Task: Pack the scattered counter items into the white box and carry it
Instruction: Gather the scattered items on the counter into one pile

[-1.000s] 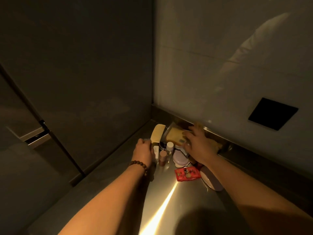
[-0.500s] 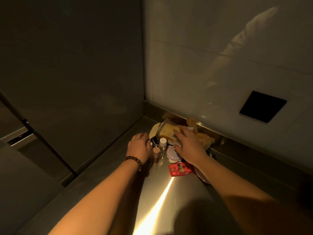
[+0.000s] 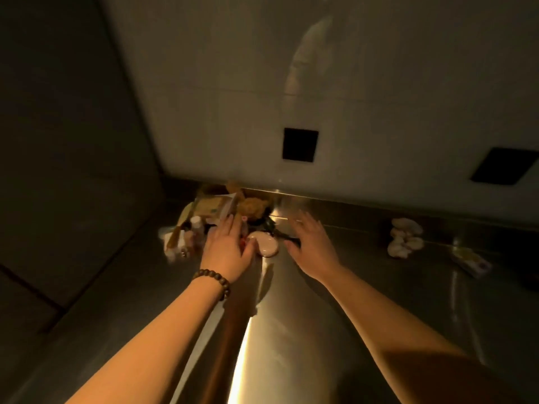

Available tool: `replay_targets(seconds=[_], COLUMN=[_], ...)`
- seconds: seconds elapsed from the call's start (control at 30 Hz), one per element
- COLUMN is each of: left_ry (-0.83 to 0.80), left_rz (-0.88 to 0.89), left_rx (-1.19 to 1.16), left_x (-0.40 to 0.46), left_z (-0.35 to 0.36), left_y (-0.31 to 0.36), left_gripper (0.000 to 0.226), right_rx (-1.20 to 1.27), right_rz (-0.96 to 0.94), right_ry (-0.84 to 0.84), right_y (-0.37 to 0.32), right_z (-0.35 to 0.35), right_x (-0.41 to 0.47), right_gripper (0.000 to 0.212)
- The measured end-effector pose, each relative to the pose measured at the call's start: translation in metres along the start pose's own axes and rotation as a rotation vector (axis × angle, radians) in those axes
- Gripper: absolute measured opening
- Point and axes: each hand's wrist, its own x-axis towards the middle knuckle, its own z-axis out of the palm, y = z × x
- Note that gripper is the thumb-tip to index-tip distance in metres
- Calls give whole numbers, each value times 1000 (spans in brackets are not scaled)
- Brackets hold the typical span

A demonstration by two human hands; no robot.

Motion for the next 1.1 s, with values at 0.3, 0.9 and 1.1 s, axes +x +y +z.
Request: replay_targets(seconds=[0.3, 0.9, 1.1], left_ry=[-293, -786, -596], left_rz=[207, 540, 617], left_rx=[21, 108, -1], left_x=[-83, -217, -217], left_z=[140, 273, 267], left_y=[208, 393, 390], left_gripper=[66, 80, 28], right_rx=[-117, -330, -312], right_rz=[315, 828, 1098], right_ry=[87, -2, -24], right_y=[169, 408, 417], right_z=[-77, -206, -198], right_x=[-171, -441, -464], right_gripper=[60, 75, 80])
